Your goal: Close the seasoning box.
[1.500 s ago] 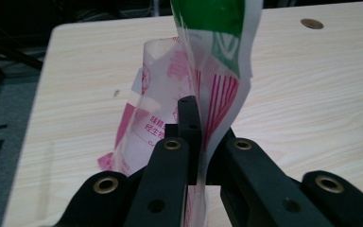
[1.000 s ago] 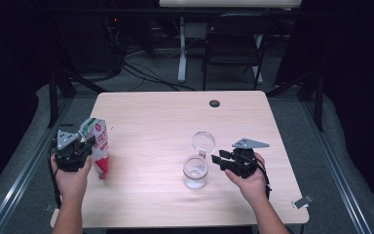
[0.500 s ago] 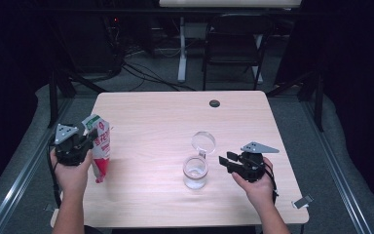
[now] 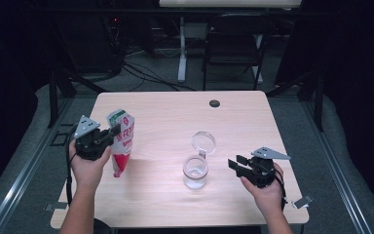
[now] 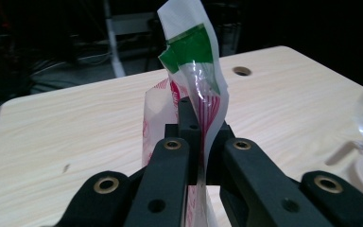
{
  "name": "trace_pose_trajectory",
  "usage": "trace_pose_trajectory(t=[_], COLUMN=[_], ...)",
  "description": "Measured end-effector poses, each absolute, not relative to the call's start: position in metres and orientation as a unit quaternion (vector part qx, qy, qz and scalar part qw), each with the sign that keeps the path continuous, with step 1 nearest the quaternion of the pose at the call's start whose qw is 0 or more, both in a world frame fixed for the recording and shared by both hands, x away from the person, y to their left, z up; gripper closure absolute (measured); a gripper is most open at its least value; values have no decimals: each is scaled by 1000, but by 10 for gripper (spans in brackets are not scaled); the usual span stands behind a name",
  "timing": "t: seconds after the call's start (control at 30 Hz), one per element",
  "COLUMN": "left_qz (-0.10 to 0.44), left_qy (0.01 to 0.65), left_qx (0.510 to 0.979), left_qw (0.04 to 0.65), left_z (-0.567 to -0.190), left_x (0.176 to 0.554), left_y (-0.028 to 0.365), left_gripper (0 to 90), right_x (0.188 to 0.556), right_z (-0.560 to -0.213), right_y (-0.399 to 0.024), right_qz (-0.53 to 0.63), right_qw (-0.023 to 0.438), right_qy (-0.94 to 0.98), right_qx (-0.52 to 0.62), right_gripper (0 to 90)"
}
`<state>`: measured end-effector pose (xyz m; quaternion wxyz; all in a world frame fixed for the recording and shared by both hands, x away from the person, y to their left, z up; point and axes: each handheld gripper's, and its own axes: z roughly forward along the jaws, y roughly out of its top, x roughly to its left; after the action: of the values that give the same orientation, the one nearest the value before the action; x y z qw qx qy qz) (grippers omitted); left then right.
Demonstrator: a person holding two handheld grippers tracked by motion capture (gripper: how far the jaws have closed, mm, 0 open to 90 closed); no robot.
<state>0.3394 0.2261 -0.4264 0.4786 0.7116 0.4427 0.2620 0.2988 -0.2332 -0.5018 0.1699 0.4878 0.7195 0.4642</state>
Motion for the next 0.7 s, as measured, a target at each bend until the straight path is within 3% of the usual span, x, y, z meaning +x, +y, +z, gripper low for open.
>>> trace_pose_trajectory(t=[0.37, 0.7], left_qz=[146, 74], left_qy=[357, 303], left_qx=[759, 784], left_qw=[525, 537], left_z=[-427, -435], left_x=[344, 346], left_y=[196, 185], left_gripper=[900, 900], right_x=[293, 294], right_z=[-501, -499], right_y=[-240, -238], right_qz=[465, 466], right_qw=[175, 173], right_qy=[714, 720], right_qx=[494, 484], right_gripper=[582, 581])
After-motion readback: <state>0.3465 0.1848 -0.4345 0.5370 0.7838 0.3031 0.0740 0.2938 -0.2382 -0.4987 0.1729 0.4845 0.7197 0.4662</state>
